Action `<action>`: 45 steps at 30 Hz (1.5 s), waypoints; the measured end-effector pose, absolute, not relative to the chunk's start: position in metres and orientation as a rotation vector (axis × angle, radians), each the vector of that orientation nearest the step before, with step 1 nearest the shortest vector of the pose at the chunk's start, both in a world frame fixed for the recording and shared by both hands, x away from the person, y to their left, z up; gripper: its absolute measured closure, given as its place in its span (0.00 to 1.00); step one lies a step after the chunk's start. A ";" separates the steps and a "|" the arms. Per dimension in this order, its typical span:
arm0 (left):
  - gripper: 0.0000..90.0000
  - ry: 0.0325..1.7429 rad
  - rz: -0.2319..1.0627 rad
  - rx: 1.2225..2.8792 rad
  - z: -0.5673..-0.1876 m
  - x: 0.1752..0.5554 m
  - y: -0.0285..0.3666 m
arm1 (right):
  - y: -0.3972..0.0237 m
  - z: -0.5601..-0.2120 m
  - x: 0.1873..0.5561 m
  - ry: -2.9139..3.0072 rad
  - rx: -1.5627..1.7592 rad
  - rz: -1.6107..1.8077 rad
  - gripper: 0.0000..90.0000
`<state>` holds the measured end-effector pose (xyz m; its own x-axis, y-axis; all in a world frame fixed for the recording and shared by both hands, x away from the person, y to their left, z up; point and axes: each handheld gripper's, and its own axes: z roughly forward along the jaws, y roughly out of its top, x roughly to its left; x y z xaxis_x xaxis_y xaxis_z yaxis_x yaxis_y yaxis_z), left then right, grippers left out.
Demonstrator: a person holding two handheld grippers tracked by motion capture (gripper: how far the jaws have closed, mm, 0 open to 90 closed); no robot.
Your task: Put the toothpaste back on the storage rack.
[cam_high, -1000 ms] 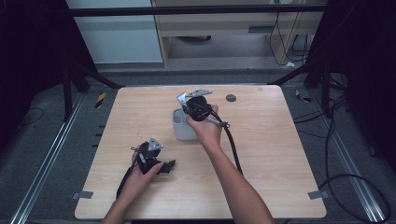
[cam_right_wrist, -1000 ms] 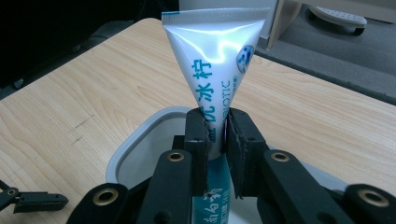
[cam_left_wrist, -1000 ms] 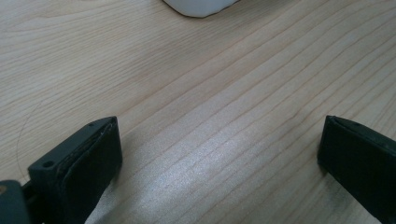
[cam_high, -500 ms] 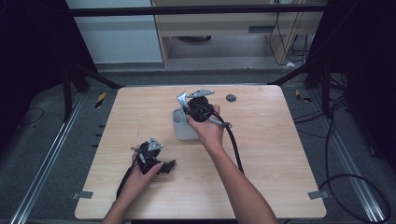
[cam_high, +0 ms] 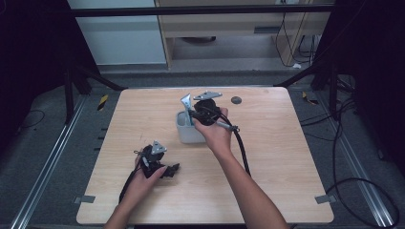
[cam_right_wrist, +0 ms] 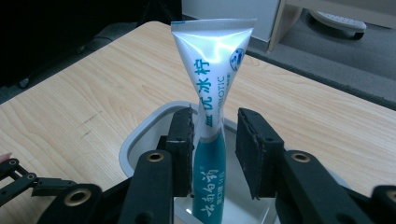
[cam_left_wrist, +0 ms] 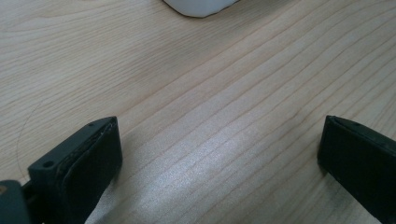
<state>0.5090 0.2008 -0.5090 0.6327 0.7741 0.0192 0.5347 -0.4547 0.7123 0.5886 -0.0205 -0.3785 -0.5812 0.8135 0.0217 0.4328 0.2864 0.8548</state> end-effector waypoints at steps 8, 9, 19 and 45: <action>0.00 1.018 0.450 2.167 -0.509 0.509 0.201 | -0.024 -0.377 0.587 2.148 1.123 1.219 0.67; 0.00 1.018 0.450 2.167 -0.509 0.509 0.201 | -0.025 -0.377 0.587 2.148 1.121 1.218 0.66; 0.00 1.018 0.450 2.167 -0.509 0.509 0.201 | -0.025 -0.376 0.585 2.161 1.126 1.219 0.50; 0.00 1.018 0.451 2.167 -0.509 0.509 0.201 | -0.048 -0.360 0.569 2.187 1.080 1.217 0.12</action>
